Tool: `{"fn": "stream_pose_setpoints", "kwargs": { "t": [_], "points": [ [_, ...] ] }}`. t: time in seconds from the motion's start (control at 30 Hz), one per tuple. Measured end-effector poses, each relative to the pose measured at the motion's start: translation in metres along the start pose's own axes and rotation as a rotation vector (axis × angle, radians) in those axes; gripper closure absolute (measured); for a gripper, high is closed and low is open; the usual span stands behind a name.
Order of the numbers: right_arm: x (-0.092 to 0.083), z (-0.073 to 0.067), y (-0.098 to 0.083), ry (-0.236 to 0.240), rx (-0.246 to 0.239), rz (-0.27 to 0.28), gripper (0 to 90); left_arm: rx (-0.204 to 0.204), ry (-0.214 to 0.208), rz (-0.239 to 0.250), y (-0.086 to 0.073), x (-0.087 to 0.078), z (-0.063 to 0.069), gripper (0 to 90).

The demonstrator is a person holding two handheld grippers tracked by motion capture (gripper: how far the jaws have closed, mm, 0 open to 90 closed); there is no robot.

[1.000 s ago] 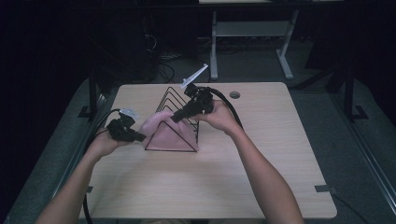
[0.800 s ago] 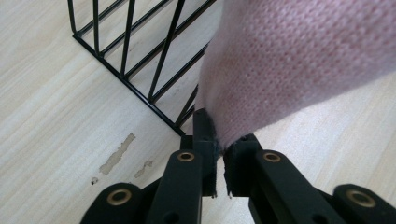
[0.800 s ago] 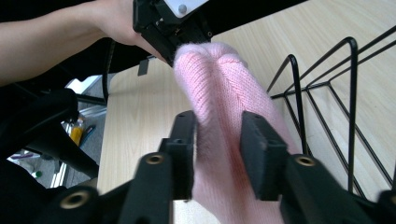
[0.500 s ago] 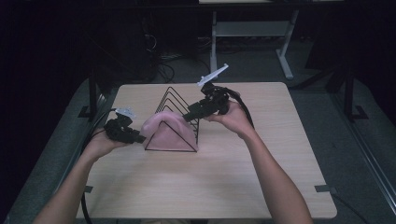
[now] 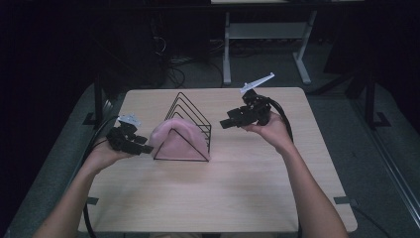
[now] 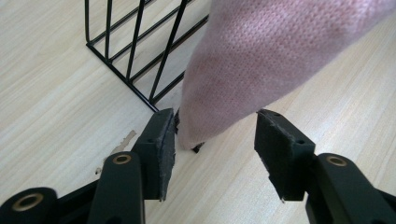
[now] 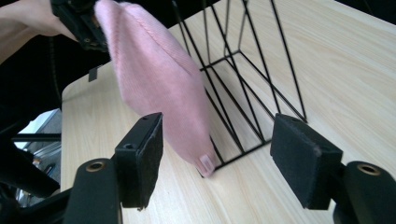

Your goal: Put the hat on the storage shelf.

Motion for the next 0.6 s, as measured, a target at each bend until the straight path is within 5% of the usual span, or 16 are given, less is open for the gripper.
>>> {"fn": "stream_pose_setpoints", "kwargs": {
  "t": [0.6],
  "points": [
    [-0.017, 0.018, -0.032, -0.042, 0.076, 0.006, 33.9, -0.028, 0.003, 0.013, -0.004, -0.003, 0.001, 40.3]
  ]
}}
Point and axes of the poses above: each handheld gripper's, and its own axes: x roughly forward along the jaws, y roughly out of its top, z roughly to its right, the point moved 3 cm from there along x, roughly forward along the jaws, and after that the axes turned 12 degrees about -z, right-handed, at the moved point
